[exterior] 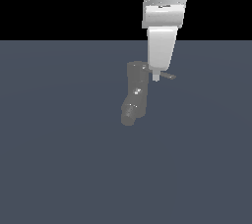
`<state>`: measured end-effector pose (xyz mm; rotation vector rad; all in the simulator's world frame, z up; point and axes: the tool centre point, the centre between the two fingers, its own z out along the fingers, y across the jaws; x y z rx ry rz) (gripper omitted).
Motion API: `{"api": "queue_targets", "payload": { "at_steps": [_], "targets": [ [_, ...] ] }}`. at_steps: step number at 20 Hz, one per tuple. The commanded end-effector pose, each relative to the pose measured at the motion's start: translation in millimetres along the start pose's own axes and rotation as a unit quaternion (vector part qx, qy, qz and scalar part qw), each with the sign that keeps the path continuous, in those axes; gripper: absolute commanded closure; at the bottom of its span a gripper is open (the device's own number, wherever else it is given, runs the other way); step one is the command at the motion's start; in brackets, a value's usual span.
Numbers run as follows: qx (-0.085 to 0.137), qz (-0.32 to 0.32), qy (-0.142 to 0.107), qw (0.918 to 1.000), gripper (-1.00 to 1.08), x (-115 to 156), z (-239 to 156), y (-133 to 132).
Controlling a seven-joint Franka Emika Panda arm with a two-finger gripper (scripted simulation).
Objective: Turn on the faucet by rotating a designated handle.
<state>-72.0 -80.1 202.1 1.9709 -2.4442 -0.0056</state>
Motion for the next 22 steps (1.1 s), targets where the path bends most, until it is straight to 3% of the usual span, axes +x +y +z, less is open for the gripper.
{"api": "queue_targets", "payload": {
  "at_steps": [1, 22],
  "targets": [
    [0.003, 0.003, 0.000, 1.0000, 1.08, 9.8, 0.1, -9.4],
    [0.002, 0.012, 0.000, 0.9999, 1.08, 67.3, -0.1, -59.1]
  ]
}}
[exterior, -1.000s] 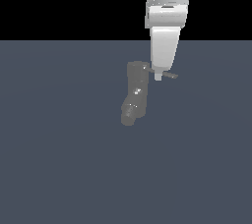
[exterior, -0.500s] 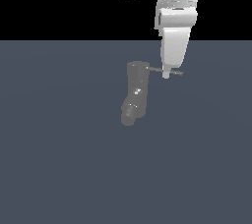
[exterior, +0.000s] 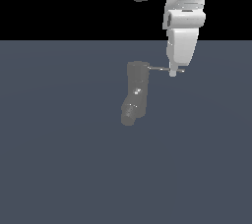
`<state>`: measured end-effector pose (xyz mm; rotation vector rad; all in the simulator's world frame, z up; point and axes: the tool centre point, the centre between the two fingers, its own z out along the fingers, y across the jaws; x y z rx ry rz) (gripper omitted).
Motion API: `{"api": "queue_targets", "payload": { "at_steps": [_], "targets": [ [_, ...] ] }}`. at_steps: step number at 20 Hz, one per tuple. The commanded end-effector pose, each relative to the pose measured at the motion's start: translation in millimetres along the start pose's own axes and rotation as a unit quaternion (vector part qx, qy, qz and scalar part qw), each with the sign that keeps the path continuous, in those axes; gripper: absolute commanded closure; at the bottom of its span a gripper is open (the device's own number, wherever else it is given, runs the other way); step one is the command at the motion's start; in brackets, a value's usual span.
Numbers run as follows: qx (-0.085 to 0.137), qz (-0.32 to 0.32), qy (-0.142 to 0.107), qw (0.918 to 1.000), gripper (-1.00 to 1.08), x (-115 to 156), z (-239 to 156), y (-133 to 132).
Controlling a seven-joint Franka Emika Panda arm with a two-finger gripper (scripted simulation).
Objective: Turn on the faucet by rotating a designated handle.
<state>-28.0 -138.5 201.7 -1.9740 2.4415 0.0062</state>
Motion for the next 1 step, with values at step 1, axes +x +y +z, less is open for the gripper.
{"api": "queue_targets", "payload": {
  "at_steps": [1],
  "targets": [
    [0.001, 0.014, 0.002, 0.9999, 1.08, 19.6, -0.2, -3.6]
  ]
}}
